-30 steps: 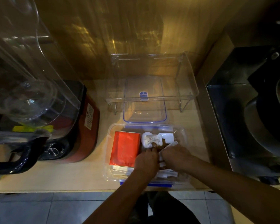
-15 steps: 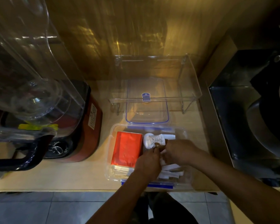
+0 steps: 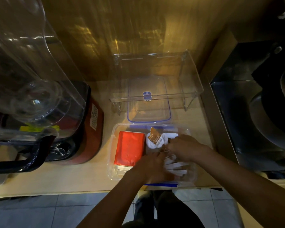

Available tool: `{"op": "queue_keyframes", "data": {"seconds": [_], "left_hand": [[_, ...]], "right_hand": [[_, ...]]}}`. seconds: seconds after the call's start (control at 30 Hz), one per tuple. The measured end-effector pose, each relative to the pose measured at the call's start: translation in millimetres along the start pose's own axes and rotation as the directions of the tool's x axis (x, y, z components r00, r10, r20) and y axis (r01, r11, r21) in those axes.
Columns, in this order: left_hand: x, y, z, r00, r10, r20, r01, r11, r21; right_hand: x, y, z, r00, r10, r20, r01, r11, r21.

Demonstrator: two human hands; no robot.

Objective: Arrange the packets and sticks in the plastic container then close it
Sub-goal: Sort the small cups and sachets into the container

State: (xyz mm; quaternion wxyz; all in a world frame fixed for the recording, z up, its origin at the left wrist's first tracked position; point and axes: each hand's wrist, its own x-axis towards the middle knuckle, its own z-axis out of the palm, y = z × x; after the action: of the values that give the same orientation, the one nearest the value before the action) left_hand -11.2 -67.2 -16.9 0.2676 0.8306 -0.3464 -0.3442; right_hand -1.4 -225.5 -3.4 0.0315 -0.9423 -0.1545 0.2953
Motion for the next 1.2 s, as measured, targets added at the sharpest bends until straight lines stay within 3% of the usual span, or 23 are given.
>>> {"op": "queue_keyframes", "data": {"seconds": [0.13, 0.23, 0.27, 0.43, 0.53, 0.7, 0.77, 0.9, 1.0, 1.1, 1.2], "left_hand": [[-8, 0, -6, 0.982, 0.028, 0.186, -0.013, 0.997, -0.080], [-12, -4, 6, 0.986, -0.045, 0.160, -0.013, 0.940, 0.340], [-13, -5, 11, 0.991, -0.058, 0.121, 0.004, 0.916, 0.400], [-15, -8, 20, 0.999, -0.047, -0.026, 0.052, 0.959, 0.279], [-17, -5, 18, 0.994, -0.073, -0.079, 0.088, 0.973, 0.213], [-17, -3, 17, 0.988, -0.121, -0.098, 0.140, 0.965, 0.224], [-17, -2, 17, 0.989, -0.108, -0.099, 0.130, 0.960, 0.247], [-14, -1, 20, 0.986, -0.120, -0.113, 0.145, 0.958, 0.249], [-15, -2, 21, 0.985, -0.088, -0.147, 0.123, 0.962, 0.246], [-16, -4, 22, 0.983, -0.036, -0.180, 0.082, 0.964, 0.253], [-16, -4, 19, 0.989, -0.012, -0.148, 0.057, 0.953, 0.299]], "right_hand": [[-1, 2, 18, 0.998, -0.058, -0.016, 0.052, 0.964, -0.261], [-1, -3, 24, 0.996, -0.070, -0.056, 0.051, 0.954, -0.295], [0, -5, 24, 0.997, -0.048, -0.052, 0.031, 0.959, -0.281], [1, -17, 25, 1.000, -0.001, 0.028, 0.004, 0.995, -0.101], [-3, -31, 29, 0.981, -0.032, 0.193, 0.013, 0.995, 0.101], [-11, -30, 17, 0.983, -0.020, 0.182, -0.070, 0.879, 0.472], [-14, -28, 9, 0.982, 0.004, 0.189, -0.098, 0.866, 0.490], [-14, -35, 15, 0.928, 0.026, 0.371, -0.150, 0.939, 0.310], [-11, -36, 20, 0.951, 0.059, 0.303, -0.195, 0.874, 0.444], [-14, -34, 19, 0.964, 0.113, 0.242, -0.254, 0.669, 0.699], [-15, -32, 19, 0.972, 0.148, 0.184, -0.235, 0.683, 0.691]]}}
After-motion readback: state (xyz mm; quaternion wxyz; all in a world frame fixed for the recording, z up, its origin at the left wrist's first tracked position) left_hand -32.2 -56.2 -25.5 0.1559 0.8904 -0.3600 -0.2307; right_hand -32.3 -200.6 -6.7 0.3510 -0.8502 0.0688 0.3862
